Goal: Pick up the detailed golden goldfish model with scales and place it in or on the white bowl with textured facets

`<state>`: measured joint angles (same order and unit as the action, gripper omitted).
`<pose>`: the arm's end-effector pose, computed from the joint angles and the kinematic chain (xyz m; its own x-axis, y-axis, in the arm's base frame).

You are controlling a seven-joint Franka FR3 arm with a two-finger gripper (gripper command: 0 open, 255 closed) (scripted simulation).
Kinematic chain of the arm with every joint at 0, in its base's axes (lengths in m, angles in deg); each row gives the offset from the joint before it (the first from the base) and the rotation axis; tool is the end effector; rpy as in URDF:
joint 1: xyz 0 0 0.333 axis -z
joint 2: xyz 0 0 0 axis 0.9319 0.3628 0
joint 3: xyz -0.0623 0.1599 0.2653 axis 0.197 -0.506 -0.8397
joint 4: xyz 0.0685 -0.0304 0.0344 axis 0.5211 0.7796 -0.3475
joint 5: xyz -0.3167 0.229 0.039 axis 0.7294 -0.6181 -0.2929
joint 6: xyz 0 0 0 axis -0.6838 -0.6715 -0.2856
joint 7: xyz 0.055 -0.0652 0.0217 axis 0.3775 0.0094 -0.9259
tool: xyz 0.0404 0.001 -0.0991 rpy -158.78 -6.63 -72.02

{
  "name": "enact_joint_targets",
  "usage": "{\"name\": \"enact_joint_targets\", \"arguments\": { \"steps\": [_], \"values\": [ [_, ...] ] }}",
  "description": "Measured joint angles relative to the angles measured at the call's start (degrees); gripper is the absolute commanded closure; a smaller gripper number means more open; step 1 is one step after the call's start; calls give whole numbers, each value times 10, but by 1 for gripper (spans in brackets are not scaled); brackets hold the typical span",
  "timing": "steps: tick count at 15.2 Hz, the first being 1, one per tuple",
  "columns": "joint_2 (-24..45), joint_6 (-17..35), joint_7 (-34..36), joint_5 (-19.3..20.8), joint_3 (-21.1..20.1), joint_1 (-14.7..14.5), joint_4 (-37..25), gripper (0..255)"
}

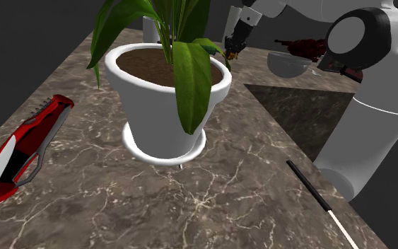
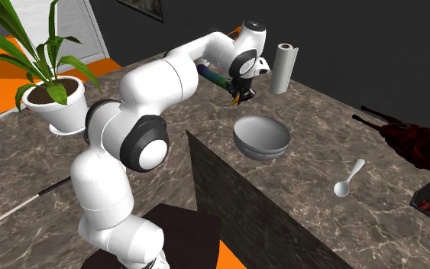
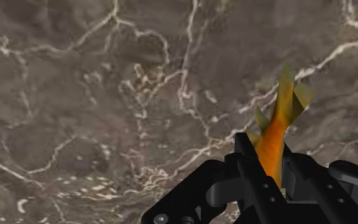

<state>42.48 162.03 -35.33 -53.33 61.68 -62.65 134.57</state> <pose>0.5673 -0.2583 0.5647 0.9358 -0.3193 0.1494 -0.2954 -0.9416 -0.1616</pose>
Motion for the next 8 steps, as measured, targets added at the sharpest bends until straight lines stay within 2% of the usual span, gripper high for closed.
{"name": "enact_joint_targets", "arguments": {
  "steps": [8],
  "values": [
    [0,-10,1,0,0,1,-10,255]
  ]
}}
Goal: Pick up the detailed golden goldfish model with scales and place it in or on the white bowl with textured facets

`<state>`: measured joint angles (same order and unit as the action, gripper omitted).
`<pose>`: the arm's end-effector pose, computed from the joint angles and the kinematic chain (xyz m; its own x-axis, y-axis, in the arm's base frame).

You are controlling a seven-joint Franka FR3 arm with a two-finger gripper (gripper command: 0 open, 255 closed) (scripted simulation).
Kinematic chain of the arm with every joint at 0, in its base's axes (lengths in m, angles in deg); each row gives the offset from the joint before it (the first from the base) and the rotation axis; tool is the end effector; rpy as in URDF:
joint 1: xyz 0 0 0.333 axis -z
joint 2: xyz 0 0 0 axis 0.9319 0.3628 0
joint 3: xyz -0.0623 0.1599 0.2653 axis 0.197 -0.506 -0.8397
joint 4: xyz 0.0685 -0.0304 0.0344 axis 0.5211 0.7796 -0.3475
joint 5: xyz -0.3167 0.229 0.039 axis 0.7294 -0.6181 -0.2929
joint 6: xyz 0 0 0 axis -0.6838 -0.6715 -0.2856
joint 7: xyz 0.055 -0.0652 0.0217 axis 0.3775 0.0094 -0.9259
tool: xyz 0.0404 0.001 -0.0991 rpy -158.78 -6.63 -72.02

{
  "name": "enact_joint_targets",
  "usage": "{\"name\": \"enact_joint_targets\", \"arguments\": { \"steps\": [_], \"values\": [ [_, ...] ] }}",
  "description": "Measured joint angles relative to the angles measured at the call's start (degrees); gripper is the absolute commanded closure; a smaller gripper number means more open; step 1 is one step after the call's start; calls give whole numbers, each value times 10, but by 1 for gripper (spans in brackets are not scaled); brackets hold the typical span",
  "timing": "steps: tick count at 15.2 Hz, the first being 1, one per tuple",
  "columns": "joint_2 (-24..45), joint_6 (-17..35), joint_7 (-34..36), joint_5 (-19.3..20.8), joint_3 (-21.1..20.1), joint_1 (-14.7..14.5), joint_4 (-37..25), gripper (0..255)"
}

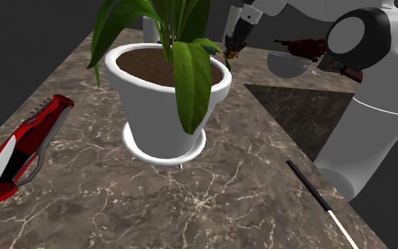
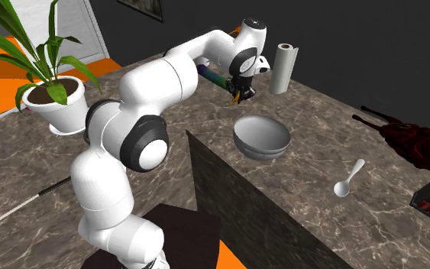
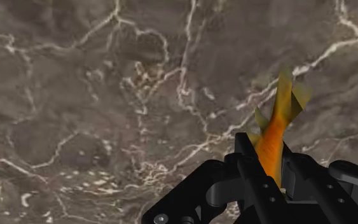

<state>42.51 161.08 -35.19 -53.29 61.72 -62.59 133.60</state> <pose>0.5669 -0.2583 0.5711 0.9359 -0.3191 0.1491 -0.2953 -0.9416 -0.1615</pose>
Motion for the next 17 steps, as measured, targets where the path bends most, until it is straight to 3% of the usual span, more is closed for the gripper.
{"name": "enact_joint_targets", "arguments": {
  "steps": [17],
  "values": [
    [47,-148,17,-17,5,22,-193,255]
  ]
}}
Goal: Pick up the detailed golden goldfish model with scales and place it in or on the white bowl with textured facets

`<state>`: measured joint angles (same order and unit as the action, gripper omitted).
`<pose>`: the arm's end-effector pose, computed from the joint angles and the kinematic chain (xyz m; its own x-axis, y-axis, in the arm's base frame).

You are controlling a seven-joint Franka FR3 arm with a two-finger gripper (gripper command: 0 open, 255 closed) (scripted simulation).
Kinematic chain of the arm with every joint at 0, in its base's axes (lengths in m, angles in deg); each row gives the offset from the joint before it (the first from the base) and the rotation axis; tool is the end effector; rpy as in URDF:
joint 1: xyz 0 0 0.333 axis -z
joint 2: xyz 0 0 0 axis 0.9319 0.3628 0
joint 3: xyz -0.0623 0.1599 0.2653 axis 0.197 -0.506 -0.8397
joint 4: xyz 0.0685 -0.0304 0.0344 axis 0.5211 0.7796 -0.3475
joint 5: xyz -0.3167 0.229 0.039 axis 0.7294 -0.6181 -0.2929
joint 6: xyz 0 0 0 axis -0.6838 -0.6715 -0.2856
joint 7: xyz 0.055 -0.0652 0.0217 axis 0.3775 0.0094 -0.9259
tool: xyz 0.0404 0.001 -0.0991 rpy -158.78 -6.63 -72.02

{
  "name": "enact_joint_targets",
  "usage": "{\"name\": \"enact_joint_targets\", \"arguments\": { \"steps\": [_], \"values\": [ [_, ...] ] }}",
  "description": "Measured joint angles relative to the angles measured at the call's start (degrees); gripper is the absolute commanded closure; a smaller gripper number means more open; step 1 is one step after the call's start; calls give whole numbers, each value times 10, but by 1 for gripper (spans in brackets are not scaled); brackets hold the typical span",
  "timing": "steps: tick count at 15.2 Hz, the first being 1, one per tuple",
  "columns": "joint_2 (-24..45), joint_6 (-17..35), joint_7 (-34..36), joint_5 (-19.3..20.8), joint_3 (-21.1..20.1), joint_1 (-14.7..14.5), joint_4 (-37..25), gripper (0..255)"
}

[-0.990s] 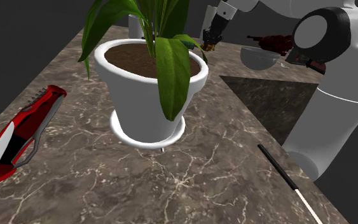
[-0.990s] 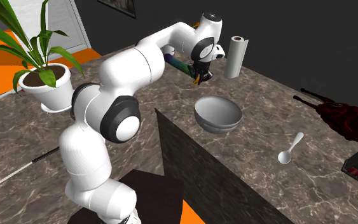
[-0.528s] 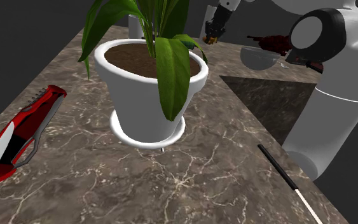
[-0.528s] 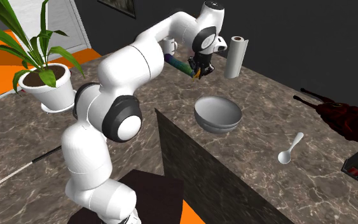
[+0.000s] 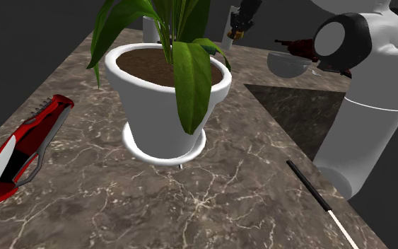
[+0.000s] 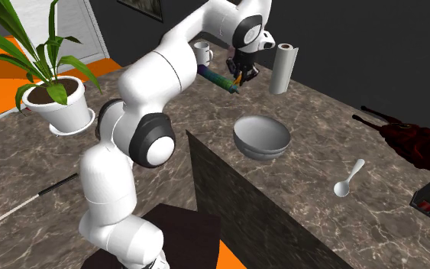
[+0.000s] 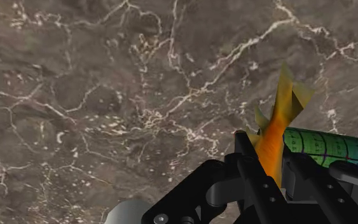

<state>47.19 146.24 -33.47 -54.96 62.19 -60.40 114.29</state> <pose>0.5684 -0.2585 0.6597 0.9358 -0.3191 0.1498 -0.2952 -0.9417 -0.1615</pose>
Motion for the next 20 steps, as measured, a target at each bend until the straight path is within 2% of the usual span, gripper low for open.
{"name": "enact_joint_targets", "arguments": {
  "steps": [4,8,11,14,15,16,20],
  "values": [
    [18,-39,4,-9,1,10,-56,255],
    [51,-90,10,-24,1,27,-139,255],
    [85,-136,16,-42,-1,48,-219,255],
    [156,-206,34,-72,-14,92,-363,255],
    [134,-198,25,-66,-5,80,-327,255],
    [87,-169,9,-50,9,57,-248,255],
    [-18,-116,-31,-9,27,36,-89,255]
  ]
}}
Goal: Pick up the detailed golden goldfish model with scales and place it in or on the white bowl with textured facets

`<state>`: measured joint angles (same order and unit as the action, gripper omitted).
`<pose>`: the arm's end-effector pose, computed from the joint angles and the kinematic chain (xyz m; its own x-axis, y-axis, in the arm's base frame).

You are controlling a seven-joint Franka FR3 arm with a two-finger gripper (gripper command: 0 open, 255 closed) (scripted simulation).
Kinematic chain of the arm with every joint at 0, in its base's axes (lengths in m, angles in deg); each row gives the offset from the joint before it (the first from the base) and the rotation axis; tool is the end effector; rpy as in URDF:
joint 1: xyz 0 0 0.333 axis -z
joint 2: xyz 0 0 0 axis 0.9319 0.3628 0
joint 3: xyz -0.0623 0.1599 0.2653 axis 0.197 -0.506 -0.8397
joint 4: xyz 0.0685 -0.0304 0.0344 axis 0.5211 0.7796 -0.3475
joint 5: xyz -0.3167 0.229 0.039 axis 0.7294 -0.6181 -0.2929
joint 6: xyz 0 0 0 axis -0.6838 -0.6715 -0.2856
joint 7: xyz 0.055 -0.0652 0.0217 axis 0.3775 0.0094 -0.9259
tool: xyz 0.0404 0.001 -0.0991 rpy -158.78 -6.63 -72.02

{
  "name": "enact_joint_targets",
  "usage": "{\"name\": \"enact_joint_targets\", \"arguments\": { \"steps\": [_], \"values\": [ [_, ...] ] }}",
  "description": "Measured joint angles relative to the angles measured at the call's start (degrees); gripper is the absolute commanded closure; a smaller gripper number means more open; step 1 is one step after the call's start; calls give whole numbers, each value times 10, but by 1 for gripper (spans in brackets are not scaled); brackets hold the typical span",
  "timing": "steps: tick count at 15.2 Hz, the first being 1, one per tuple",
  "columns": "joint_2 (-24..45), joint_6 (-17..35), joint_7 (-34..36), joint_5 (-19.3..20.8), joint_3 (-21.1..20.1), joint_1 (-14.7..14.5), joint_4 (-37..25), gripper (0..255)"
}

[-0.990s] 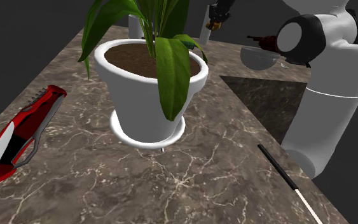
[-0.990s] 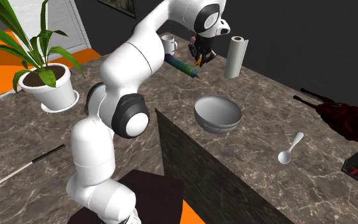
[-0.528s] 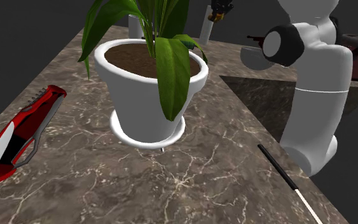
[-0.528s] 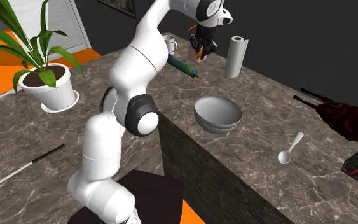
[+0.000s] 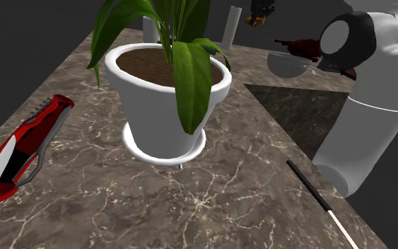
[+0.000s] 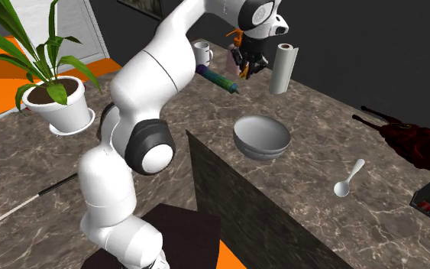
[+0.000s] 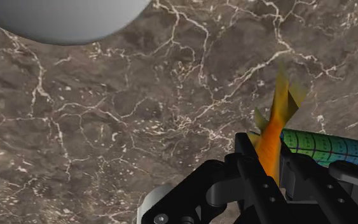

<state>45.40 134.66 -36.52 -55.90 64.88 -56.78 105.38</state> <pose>0.5079 -0.2847 0.7304 0.9357 -0.3194 0.1495 -0.2957 -0.9416 -0.1610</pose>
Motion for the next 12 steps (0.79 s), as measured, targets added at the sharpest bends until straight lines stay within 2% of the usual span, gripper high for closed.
{"name": "enact_joint_targets", "arguments": {
  "steps": [6,12],
  "values": [
    [-104,21,-53,42,19,10,127,255],
    [-178,25,-103,75,40,30,206,255]
  ]
}}
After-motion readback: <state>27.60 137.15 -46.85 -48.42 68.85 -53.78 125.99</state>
